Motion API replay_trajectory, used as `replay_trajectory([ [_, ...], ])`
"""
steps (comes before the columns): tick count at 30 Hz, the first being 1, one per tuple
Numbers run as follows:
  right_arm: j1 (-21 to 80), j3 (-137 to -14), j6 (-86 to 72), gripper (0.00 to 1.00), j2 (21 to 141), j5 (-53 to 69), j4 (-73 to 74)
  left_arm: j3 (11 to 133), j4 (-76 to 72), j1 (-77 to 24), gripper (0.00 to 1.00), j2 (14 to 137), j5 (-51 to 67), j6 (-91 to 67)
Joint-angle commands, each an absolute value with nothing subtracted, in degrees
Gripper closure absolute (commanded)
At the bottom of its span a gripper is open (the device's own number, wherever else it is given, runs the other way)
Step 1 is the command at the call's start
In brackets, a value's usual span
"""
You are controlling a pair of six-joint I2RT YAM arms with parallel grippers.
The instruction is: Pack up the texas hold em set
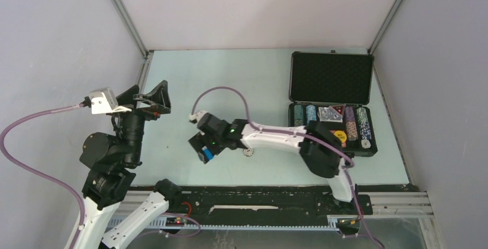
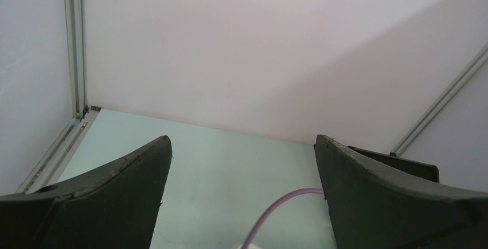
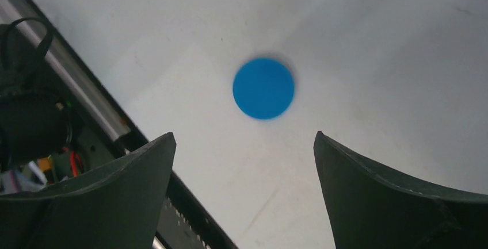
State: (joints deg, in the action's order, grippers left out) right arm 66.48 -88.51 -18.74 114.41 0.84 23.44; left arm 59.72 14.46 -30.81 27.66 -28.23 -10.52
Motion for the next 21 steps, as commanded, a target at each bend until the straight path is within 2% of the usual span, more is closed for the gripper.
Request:
replay_trajectory([
  [1, 68.8, -101.0, -13.9, 0.00, 123.8, -7.2, 32.9, 58.7, 12.7, -30.5, 0.00, 27.9, -29.6, -10.3],
  [5, 70.3, -109.2, -12.2, 0.00, 129.7, -9.7, 37.7, 58.7, 12.5, -30.5, 0.00, 28.4, -30.3, -9.9],
  [15, 70.2, -113.1, -13.1, 0.00, 135.0, -8.7, 40.2, 58.7, 12.6, -29.4, 0.00, 28.5, -28.7, -10.5],
  [18, 70.7, -115.1, -12.7, 0.04, 136.5, -8.8, 41.6, 58.7, 12.6, -29.4, 0.00, 28.7, -28.5, -10.6],
  [21, 71.0, -116.2, -12.8, 0.12, 137.2, -8.9, 42.4, 58.8, 12.6, -29.2, 0.00, 29.0, -28.1, -10.8],
])
